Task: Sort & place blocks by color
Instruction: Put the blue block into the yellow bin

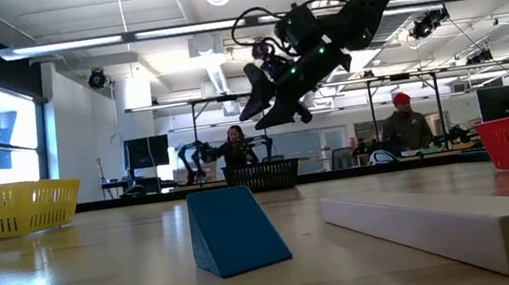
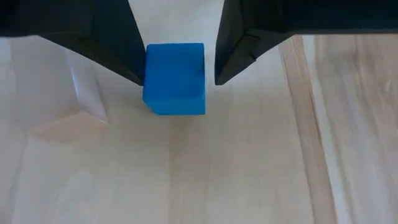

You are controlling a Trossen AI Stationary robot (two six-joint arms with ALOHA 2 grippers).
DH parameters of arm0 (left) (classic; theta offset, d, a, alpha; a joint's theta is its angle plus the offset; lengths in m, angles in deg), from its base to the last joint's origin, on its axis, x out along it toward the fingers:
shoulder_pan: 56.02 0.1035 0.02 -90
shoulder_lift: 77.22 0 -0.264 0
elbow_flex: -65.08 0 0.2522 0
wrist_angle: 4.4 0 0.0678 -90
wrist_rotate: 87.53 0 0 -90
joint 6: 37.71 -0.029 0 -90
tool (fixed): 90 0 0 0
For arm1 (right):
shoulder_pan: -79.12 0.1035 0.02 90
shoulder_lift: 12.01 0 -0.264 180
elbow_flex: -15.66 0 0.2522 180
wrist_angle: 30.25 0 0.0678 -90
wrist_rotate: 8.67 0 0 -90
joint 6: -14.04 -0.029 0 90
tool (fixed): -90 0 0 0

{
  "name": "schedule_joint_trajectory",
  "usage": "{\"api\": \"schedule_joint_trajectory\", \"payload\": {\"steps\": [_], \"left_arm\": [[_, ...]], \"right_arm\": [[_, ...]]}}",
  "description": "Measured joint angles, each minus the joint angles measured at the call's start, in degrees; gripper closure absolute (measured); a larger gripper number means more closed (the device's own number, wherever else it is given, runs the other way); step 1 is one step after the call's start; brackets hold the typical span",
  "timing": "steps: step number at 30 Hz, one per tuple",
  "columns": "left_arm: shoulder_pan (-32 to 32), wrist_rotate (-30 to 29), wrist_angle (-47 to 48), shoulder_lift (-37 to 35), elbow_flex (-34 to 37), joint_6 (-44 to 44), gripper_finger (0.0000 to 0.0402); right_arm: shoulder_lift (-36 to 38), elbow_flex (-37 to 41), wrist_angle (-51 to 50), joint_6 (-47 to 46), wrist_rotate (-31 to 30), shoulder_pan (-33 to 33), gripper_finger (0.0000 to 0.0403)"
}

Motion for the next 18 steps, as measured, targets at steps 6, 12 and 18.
{"api": "schedule_joint_trajectory", "payload": {"steps": [6,12,18], "left_arm": [[0.2,-1.0,0.1,-0.1,0.0,1.3,0.0283],[0.2,-1.0,0.0,-0.2,-0.1,1.4,0.0310],[0.1,-5.2,0.1,-0.3,-0.1,1.5,0.0310]], "right_arm": [[4.5,0.0,-8.0,2.4,2.4,0.7,0.0187],[10.6,0.0,-21.8,7.2,1.0,2.8,0.0187],[16.4,0.0,-34.3,9.1,0.8,5.6,0.0187]]}}
